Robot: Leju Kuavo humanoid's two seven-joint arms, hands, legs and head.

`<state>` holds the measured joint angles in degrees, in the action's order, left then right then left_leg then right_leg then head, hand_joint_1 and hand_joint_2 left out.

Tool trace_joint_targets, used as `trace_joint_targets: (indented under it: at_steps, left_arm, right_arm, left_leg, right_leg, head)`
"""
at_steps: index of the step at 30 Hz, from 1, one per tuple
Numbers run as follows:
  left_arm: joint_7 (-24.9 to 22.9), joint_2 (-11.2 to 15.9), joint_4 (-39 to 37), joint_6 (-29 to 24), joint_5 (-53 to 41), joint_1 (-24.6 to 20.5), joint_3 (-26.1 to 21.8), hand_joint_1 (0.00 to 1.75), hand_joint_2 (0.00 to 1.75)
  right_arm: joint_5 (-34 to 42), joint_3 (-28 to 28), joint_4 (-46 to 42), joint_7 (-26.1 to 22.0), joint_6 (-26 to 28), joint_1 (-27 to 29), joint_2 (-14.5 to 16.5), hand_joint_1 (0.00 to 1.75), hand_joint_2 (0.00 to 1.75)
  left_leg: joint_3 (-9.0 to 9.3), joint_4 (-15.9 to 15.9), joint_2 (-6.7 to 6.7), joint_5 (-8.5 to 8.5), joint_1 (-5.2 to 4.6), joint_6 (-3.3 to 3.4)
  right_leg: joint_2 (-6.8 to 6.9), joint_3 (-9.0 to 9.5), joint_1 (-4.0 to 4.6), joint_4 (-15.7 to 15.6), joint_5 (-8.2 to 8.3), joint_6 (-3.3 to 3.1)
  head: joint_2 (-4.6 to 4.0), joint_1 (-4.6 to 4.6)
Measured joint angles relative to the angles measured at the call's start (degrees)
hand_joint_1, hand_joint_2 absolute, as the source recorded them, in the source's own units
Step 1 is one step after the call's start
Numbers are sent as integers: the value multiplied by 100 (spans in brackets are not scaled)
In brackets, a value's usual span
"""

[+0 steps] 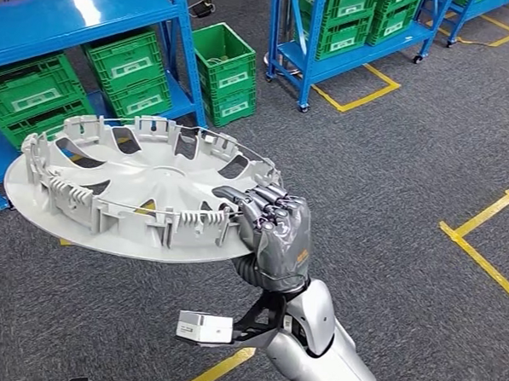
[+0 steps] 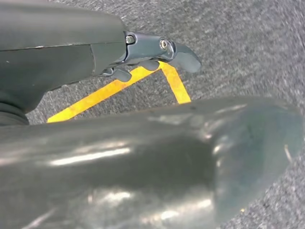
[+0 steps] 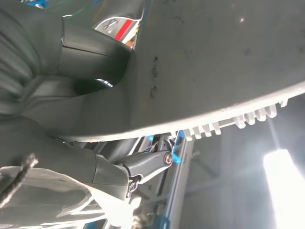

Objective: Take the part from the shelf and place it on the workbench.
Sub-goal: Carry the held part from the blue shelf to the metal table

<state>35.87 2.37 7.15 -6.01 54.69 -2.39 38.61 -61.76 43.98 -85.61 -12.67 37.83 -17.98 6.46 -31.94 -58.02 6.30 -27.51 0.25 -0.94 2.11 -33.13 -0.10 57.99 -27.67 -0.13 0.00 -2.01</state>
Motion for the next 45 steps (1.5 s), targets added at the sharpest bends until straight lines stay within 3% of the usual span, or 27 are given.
trace_joint_targets:
  at_steps: [2,4,6,7,8,10,12,13,15,16,17,19,21,22,23,25,27,28,30,32,34,36,37,39,41,43,45]
  left_arm:
    - [2,-2,-1,1,13,-3,27,0,0]
    - [4,7,-2,0,27,11,65,0,0]
    - [5,22,-3,1,36,32,109,0,0]
    - [7,29,-3,4,38,37,132,0,0]
    - [10,36,-3,7,43,36,157,0,0]
    - [16,52,-7,12,67,28,219,0,0]
    - [17,67,-14,13,96,17,283,0,0]
    - [17,73,-18,13,108,11,312,0,0]
    - [17,78,-17,18,119,0,363,0,0]
    - [17,80,-17,25,123,-5,386,0,0]
    - [17,82,-18,33,126,-6,403,0,0]
    - [16,93,-21,54,128,7,426,0,0]
    - [10,108,-23,71,128,19,443,0,0]
    - [8,114,-24,77,128,16,451,0,0]
    - [7,117,-24,80,128,9,457,0,0]
    - [6,121,-24,84,128,-6,479,0,0]
    - [0,128,-24,85,128,-12,515,0,0]
    - [-5,132,-24,87,128,-13,533,0,0]
    - [-13,143,-24,96,130,-27,558,0,0]
    - [-16,146,-24,106,140,-44,582,0,0]
    - [-20,154,-24,109,156,-34,608,0,0]
    - [-26,171,-24,108,164,-11,635,0,0]
    - [-28,180,-24,107,166,-4,650,0,0]
    - [-31,193,-24,107,176,-2,678,0,0]
    - [-31,199,-25,108,195,-1,697,0,0]
    - [-33,199,-26,109,209,3,710,0,0]
    - [-34,195,-26,109,213,-1,726,0,0]
  right_arm:
    - [-26,1,3,1,0,-4,7,175,175]
    - [-54,2,9,3,1,-6,13,175,175]
    - [-102,1,24,16,3,-3,14,175,175]
    - [-137,1,32,28,5,-1,14,175,175]
    - [-181,1,40,42,9,0,14,175,175]
    - [-279,2,47,75,14,-7,17,175,175]
    - [-355,1,50,107,15,-24,21,175,175]
    - [-378,1,52,117,15,-32,22,175,175]
    - [-402,1,54,125,16,-37,22,175,175]
    - [-407,2,56,126,17,-42,22,175,175]
    - [-409,5,58,126,17,-52,22,175,175]
    - [-410,11,73,131,17,-73,22,175,175]
    - [-411,13,98,145,17,-72,22,175,175]
    - [-410,13,111,152,17,-70,21,175,175]
    - [-409,12,121,158,17,-69,21,175,175]
    - [-410,11,131,161,17,-80,21,175,175]
    - [-427,11,131,156,17,-94,25,175,175]
    - [-435,8,131,154,17,-95,26,175,175]
    - [-445,-6,130,146,17,-87,28,175,175]
    - [-450,-19,129,125,17,-89,38,175,175]
    - [-452,-21,130,95,17,-91,54,175,175]
    - [-452,-24,136,77,17,-83,63,175,175]
    - [-451,-28,140,71,17,-78,64,175,175]
    - [-450,-37,148,57,17,-69,66,175,175]
    - [-444,-44,148,42,17,-71,73,175,175]
    - [-435,-54,146,35,17,-72,86,175,175]
    - [-432,-66,145,32,17,-56,95,175,175]
  left_leg:
    - [-116,-311,-253,-255,28,-53]
    - [-410,-1041,-521,-657,45,-80]
    - [-632,-1573,-584,-814,46,-87]
    - [-614,-1550,-595,-730,47,-82]
    - [-483,-1282,-626,-540,50,-70]
    - [-120,-509,-852,-161,70,-34]
    - [80,-46,-1052,-54,83,-7]
    - [93,6,-1064,-74,76,7]
    - [84,45,-947,-46,73,63]
    - [81,66,-881,-22,75,102]
    - [77,88,-806,-1,79,136]
    - [58,94,-651,12,59,167]
    - [47,92,-480,11,35,171]
    - [44,91,-402,9,25,172]
    - [47,91,-331,7,16,173]
    - [58,89,-203,-8,-11,162]
    - [62,77,-87,-22,-42,128]
    - [62,73,-29,-26,-51,108]
    - [69,64,49,-46,-40,56]
    - [2,-131,-173,-214,-9,-5]
    - [-270,-785,-499,-585,20,-51]
    - [-577,-1472,-587,-839,31,-82]
    - [-627,-1565,-592,-807,36,-92]
    - [-421,-1097,-646,-435,65,-110]
    - [-99,-384,-966,-120,129,-131]
    - [7,-96,-1199,-101,157,-109]
    - [-5,-60,-1088,-104,143,-36]
  right_leg:
    - [-107,-14,-30,-33,51,-77]
    - [-223,-39,-38,-37,78,-115]
    - [-375,-56,-36,-35,97,-115]
    - [-454,-60,-36,-34,107,-105]
    - [-533,-60,-39,-32,117,-91]
    - [-671,-70,-34,-19,135,-53]
    - [-792,-127,-33,1,165,10]
    - [-848,-162,-39,1,187,51]
    - [-872,-234,-56,-4,214,128]
    - [-756,-296,-50,71,157,152]
    - [-601,-400,-42,253,37,170]
    - [-310,-734,-40,958,-340,195]
    - [-250,-991,-47,1555,-545,209]
    - [-236,-974,-46,1565,-498,205]
    - [-208,-840,-42,1352,-364,190]
    - [2,-369,0,546,-65,126]
    - [184,-68,58,17,49,45]
    - [191,-44,81,-37,36,15]
    - [53,-58,72,-65,77,-45]
    - [-69,-55,34,-108,121,-106]
    - [-197,-51,11,-126,140,-133]
    - [-350,-51,8,-120,142,-135]
    - [-429,-51,5,-111,143,-134]
    - [-591,-51,-10,-75,137,-118]
    - [-744,-96,-16,-6,125,-70]
    - [-886,-193,-27,46,145,11]
    - [-1010,-273,-52,45,186,94]
  head:
    - [0,13]
    - [0,21]
    - [0,21]
    - [0,22]
    - [0,22]
    - [0,22]
    - [0,18]
    - [0,19]
    - [0,15]
    - [0,1]
    - [0,-17]
    - [0,-47]
    - [0,-46]
    - [0,-46]
    - [0,-46]
    - [0,-46]
    - [0,-42]
    - [0,-41]
    - [0,-44]
    - [0,-32]
    - [0,-15]
    - [0,-13]
    - [0,-13]
    - [0,-13]
    - [0,-13]
    - [1,-4]
    - [1,2]
